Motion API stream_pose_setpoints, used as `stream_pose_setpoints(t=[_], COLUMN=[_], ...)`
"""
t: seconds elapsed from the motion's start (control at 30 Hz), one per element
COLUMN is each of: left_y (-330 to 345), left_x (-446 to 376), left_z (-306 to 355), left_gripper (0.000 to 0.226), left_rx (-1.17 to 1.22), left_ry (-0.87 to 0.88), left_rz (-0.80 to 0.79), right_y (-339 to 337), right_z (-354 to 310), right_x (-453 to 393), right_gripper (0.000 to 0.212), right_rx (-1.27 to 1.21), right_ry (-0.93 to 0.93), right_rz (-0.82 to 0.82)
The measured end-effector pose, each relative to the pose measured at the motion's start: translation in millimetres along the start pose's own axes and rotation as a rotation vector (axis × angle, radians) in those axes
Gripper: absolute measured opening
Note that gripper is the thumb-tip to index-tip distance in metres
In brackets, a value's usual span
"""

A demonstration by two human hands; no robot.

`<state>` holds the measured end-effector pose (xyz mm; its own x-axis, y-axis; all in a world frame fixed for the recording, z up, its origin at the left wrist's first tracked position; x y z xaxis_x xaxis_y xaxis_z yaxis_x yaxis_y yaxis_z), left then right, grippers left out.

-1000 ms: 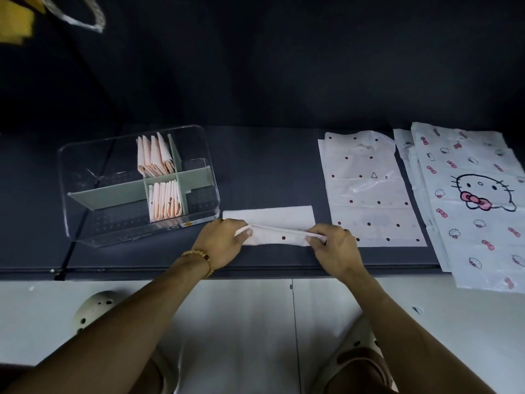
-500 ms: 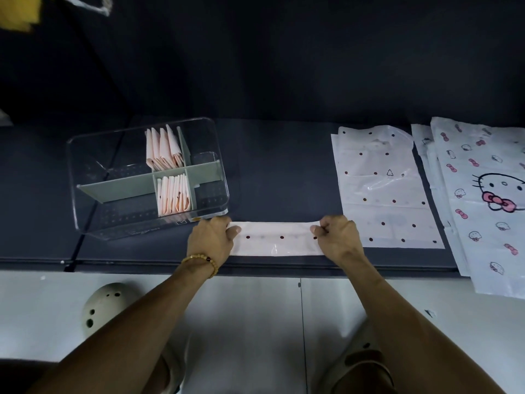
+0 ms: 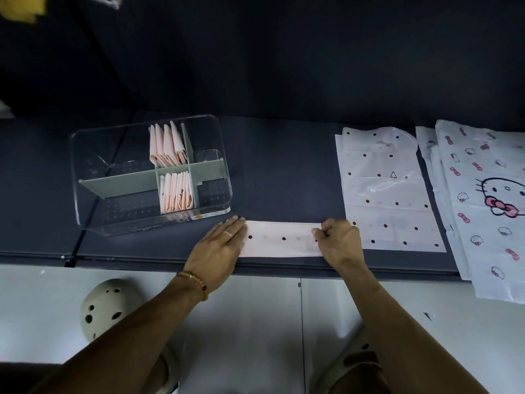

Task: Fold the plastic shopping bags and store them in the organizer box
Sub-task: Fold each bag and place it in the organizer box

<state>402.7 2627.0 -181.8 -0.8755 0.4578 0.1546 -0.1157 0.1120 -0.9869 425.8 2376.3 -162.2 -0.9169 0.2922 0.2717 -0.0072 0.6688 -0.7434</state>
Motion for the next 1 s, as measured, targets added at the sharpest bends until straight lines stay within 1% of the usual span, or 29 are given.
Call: stream_pose_setpoints(t=[0.07, 0.1, 0.13, 0.2, 0.23, 0.27, 0.3, 0.33, 0.37, 0.4, 0.43, 0.5, 0.57, 0.7, 0.87, 0.93, 0.97, 1.0], left_y=[5, 6, 7, 7, 6, 4, 1, -2, -3, -2, -1, 0, 0, 6, 7, 6, 5, 4], left_x=[1, 2, 2, 3, 3, 3, 3, 4, 5, 6, 6, 7, 7, 5, 4, 4, 3, 3], left_z=[-5, -6, -7, -7, -7, -7, -7, -6, -6, -7, -7, -8, -9, -11, -12, -13, -12, -11], left_gripper=[0.056, 0.056, 0.056, 0.056, 0.056, 0.055, 0.054, 0.054, 0.054, 0.054, 0.053, 0.051, 0.051, 0.053, 0.054, 0.053, 0.053, 0.053], left_rx=[0.052, 0.081, 0.098, 0.108, 0.111, 0.115, 0.129, 0.146, 0.163, 0.175, 0.177, 0.155, 0.145, 0.145, 0.178, 0.2, 0.209, 0.215], left_ry=[0.005, 0.001, 0.002, -0.004, -0.012, -0.018, -0.018, -0.016, -0.014, -0.013, -0.012, -0.018, -0.023, -0.021, -0.047, -0.068, -0.076, -0.09], left_rz=[-0.03, -0.023, -0.019, -0.001, 0.022, 0.048, 0.073, 0.095, 0.101, 0.094, 0.085, 0.105, 0.112, 0.083, 0.068, 0.055, 0.051, 0.051], right_y=[-2, -6, -10, -7, 3, 19, 40, 65, 86, 102, 110, 108, 93, 56, 26, 19, 16, 16], right_z=[-2, -4, -9, -33, -50, -66, -80, -88, -91, -90, -85, -73, -56, -18, 17, 14, 6, -5], right_x=[4, 8, 13, 32, 43, 53, 62, 68, 73, 76, 77, 76, 70, 52, 41, 44, 48, 54], right_gripper=[0.019, 0.016, 0.016, 0.022, 0.023, 0.024, 0.027, 0.035, 0.045, 0.053, 0.059, 0.061, 0.053, 0.052, 0.053, 0.056, 0.055, 0.048], right_rx=[-0.017, -0.004, 0.048, 0.202, 0.218, 0.2, 0.176, 0.161, 0.151, 0.158, 0.187, 0.265, 0.298, 0.334, 0.407, 0.448, 0.436, 0.415], right_ry=[0.018, 0.017, -0.029, -0.253, -0.384, -0.5, -0.591, -0.618, -0.597, -0.565, -0.557, -0.607, -0.637, -0.603, -0.519, -0.467, -0.467, -0.494], right_rz=[0.01, 0.048, 0.119, 0.228, 0.253, 0.226, 0.147, 0.015, -0.115, -0.205, -0.236, -0.212, -0.185, -0.171, -0.22, -0.162, -0.101, -0.04])
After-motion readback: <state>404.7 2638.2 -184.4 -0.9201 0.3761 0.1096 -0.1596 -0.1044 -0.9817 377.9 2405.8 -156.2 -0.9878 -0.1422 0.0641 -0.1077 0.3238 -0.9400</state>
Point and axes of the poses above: each hand's wrist, its own x-axis away from the middle knuckle, its own y-axis out of the palm, z = x × y, the point moved 6 cm from there along -x, towards the middle knuckle, and after that the axes turned 13 degrees about -x, right-handed, at the moved point
